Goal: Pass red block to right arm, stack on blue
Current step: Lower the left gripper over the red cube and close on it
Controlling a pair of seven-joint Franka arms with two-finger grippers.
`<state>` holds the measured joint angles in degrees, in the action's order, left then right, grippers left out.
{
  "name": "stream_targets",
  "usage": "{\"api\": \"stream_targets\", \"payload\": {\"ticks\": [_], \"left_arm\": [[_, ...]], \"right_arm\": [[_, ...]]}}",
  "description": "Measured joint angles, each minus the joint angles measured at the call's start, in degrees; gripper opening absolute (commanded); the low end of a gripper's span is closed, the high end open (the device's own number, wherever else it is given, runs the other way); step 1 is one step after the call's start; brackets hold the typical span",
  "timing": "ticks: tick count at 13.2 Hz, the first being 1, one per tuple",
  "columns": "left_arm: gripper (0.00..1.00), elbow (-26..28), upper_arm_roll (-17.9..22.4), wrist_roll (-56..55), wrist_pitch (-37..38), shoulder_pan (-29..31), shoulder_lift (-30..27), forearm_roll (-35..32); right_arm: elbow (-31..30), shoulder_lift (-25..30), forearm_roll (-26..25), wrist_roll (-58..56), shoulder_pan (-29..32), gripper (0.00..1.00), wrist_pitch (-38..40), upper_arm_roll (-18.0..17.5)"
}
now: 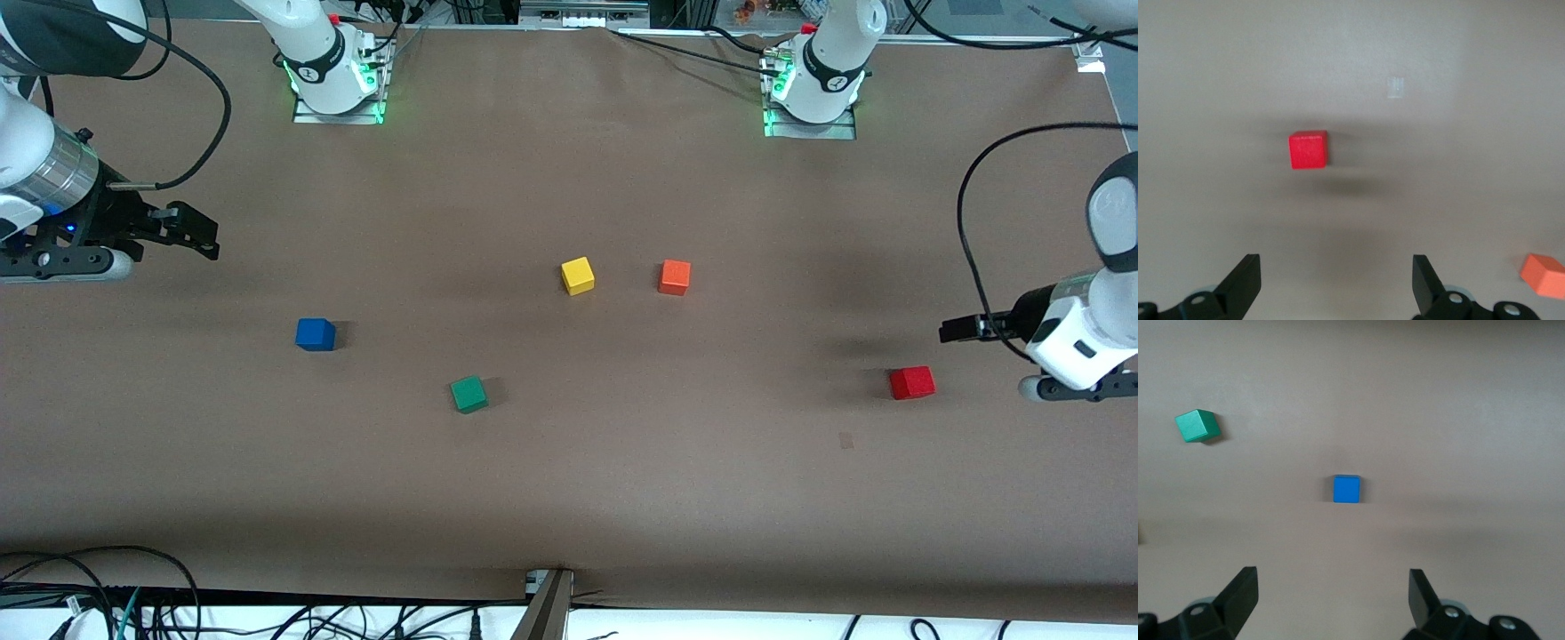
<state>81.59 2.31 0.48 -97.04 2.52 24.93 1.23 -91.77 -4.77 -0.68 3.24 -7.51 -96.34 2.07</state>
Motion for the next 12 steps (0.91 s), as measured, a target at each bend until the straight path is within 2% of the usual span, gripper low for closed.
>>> {"api": "stream_targets", "payload": {"ticks": [7,12], "left_arm": [[1.00,11.8,0.1,2.9,-19.4,2.0,3.2,0.0],[1.00,13.8,0.1,3.2,-26.8,3.7,8.4,-0.3]], "right_arm": [[0.0,0.0,0.0,0.0,0.0,1.00,0.0,0.0],[0.0,0.0,-0.5,0.0,0.0,1.00,0.0,0.0]]}}
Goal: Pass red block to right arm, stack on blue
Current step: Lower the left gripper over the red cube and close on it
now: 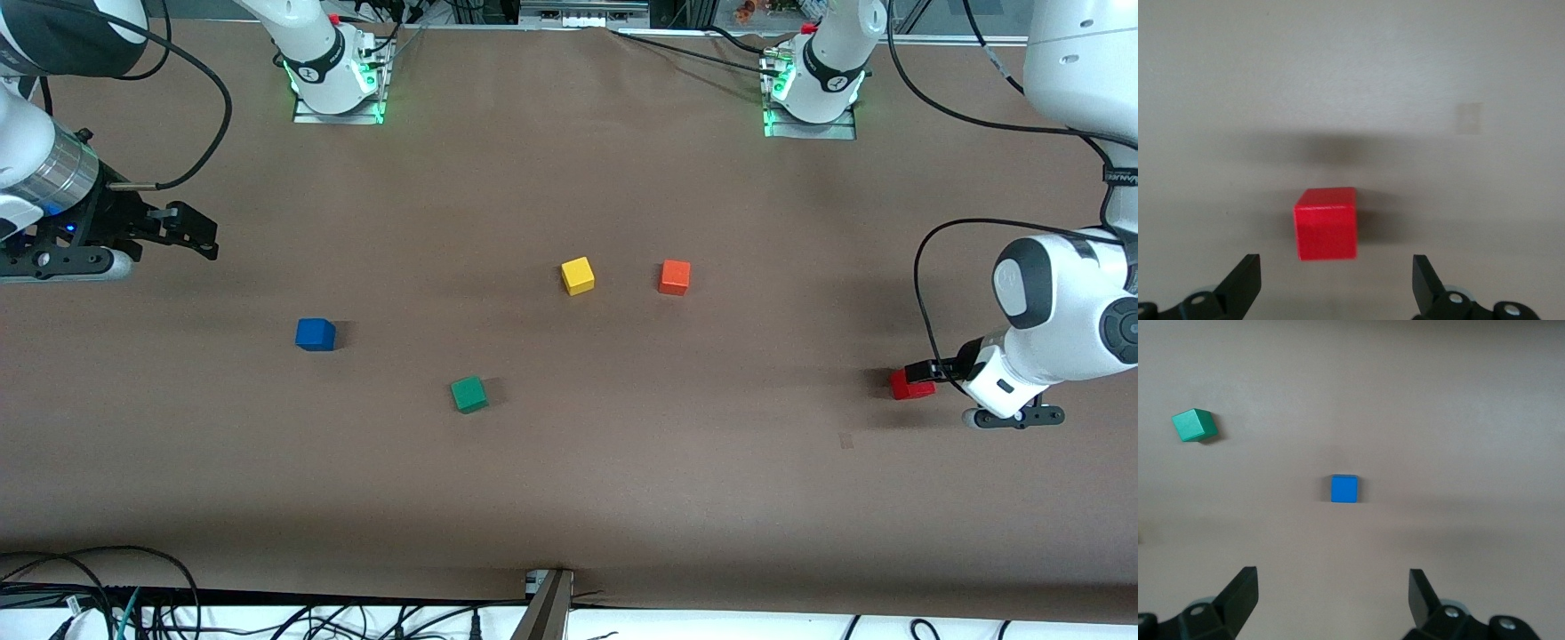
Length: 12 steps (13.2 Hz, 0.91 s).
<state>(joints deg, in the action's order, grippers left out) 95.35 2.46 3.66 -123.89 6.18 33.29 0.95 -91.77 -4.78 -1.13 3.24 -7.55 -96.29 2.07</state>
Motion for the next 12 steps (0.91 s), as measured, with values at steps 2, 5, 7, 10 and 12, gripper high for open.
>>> {"api": "stream_targets", "payload": {"ticks": [2,5,7,10,12], "left_arm": [[1.00,0.1,0.0,0.1,-2.7,0.5,2.3,0.0],[1.00,0.2,0.0,0.1,-5.8,0.7,5.1,0.0],[1.00,0.5,0.0,0.1,-6.0,0.7,5.7,0.0],[0.91,1.7,0.0,0.1,-6.0,0.7,5.6,0.0],[0.40,2.1,0.0,0.2,-6.0,0.7,5.3,0.0]], "right_arm": [[0.0,0.0,0.0,0.0,0.0,1.00,0.0,0.0],[0.0,-0.2,-0.1,0.0,0.0,1.00,0.1,0.0],[0.0,-0.2,-0.1,0.0,0.0,1.00,0.1,0.0],[0.0,-0.2,-0.1,0.0,0.0,1.00,0.1,0.0],[0.0,-0.2,-0.1,0.0,0.0,1.00,0.1,0.0]]}}
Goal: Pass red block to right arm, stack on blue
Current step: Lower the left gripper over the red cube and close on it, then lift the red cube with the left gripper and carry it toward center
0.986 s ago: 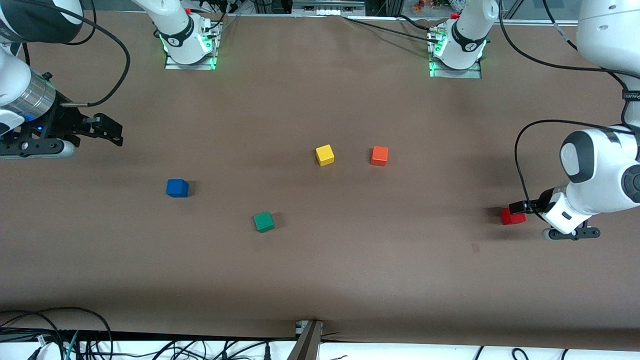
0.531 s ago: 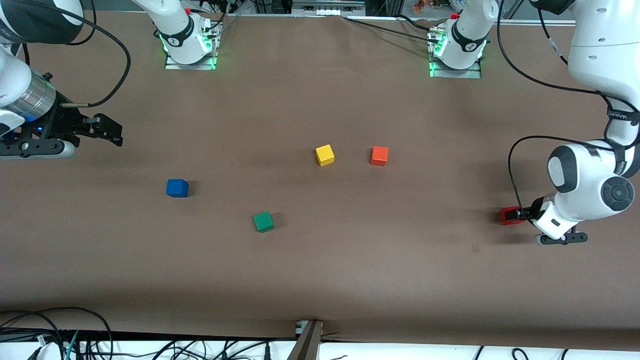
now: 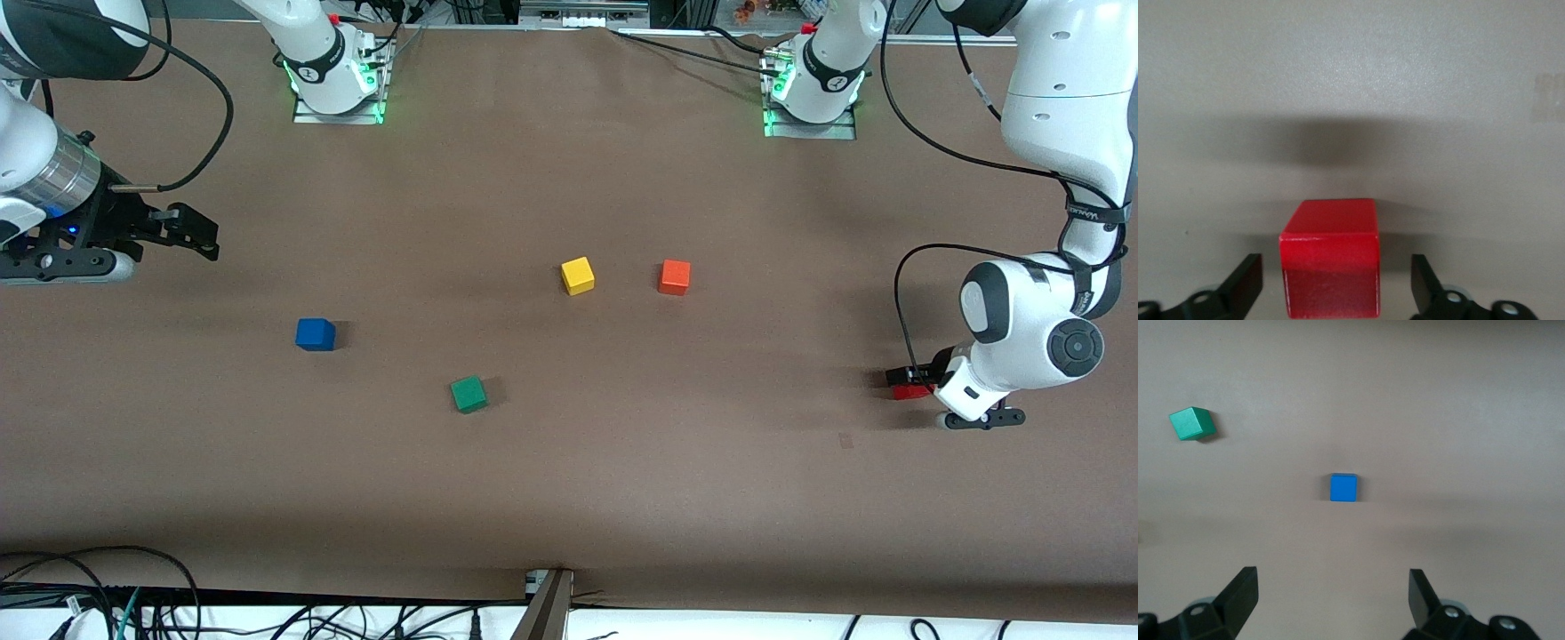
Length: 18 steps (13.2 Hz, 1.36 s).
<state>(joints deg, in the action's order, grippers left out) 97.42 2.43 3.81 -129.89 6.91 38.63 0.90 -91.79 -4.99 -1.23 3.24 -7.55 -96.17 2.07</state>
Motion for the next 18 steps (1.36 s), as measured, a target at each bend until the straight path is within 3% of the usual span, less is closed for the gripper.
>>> {"api": "stream_targets", "payload": {"ticks": [1,3,8,14,18], "left_arm": [[0.26,0.0,0.0,0.0,0.0,0.0,-0.1,0.0],[0.23,0.0,0.0,0.0,0.0,0.0,-0.2,0.0],[0.04,0.0,0.0,0.0,0.0,0.0,-0.4,0.0],[0.00,-0.3,-0.7,0.5,-0.1,0.0,-4.6,0.0],[0.00,-1.0,-2.8,10.0,0.1,0.0,-9.0,0.0]], "right_arm": [[0.0,0.0,0.0,0.0,0.0,1.00,0.0,0.0],[0.0,0.0,0.0,0.0,0.0,1.00,0.0,0.0],[0.0,0.0,0.0,0.0,0.0,1.00,0.0,0.0],[0.0,0.0,0.0,0.0,0.0,1.00,0.0,0.0],[0.0,0.0,0.0,0.0,0.0,1.00,0.0,0.0]]}}
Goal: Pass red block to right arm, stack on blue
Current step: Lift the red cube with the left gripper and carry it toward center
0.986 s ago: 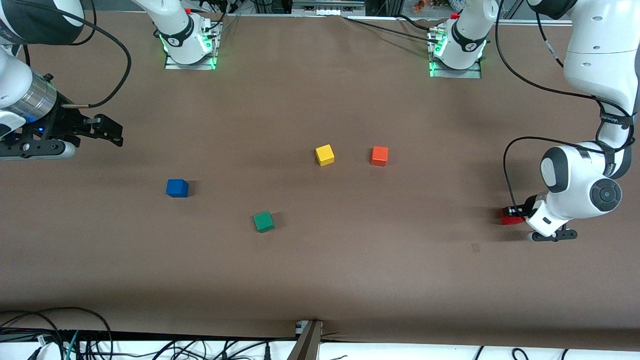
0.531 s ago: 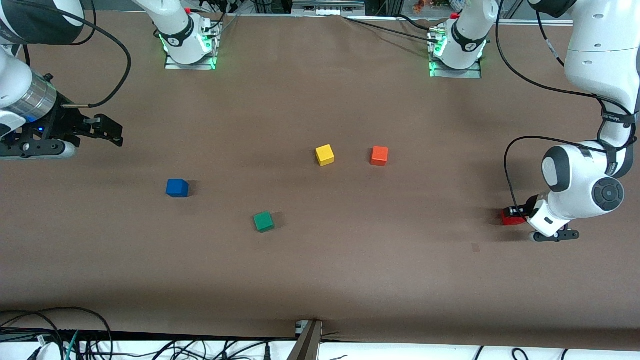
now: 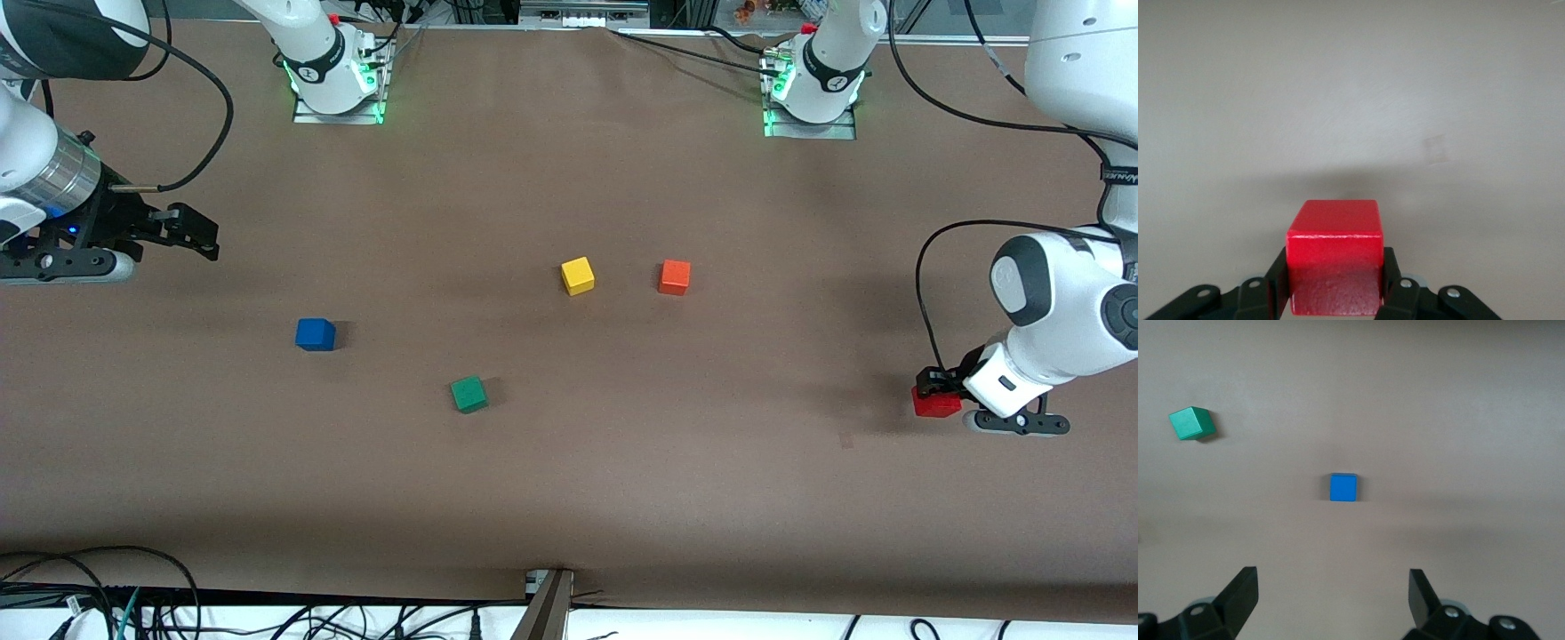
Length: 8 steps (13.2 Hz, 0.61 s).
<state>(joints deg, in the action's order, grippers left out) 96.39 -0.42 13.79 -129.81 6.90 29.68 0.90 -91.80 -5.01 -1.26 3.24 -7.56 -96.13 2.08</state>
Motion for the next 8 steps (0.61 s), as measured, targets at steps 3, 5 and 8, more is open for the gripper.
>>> {"api": "stream_targets", "payload": {"ticks": [3,5,8], "left_arm": [[0.00,-0.4,-5.7,1.4,2.2,0.0,-4.5,0.2],[0.00,-0.9,-11.0,1.5,4.1,-0.1,-8.2,0.3],[0.00,-1.9,-18.4,4.3,6.0,-0.2,-12.3,0.4]], "right_arm": [[0.0,0.0,0.0,0.0,0.0,1.00,0.0,0.0],[0.0,0.0,0.0,0.0,0.0,1.00,0.0,0.0],[0.0,0.0,0.0,0.0,0.0,1.00,0.0,0.0]]}}
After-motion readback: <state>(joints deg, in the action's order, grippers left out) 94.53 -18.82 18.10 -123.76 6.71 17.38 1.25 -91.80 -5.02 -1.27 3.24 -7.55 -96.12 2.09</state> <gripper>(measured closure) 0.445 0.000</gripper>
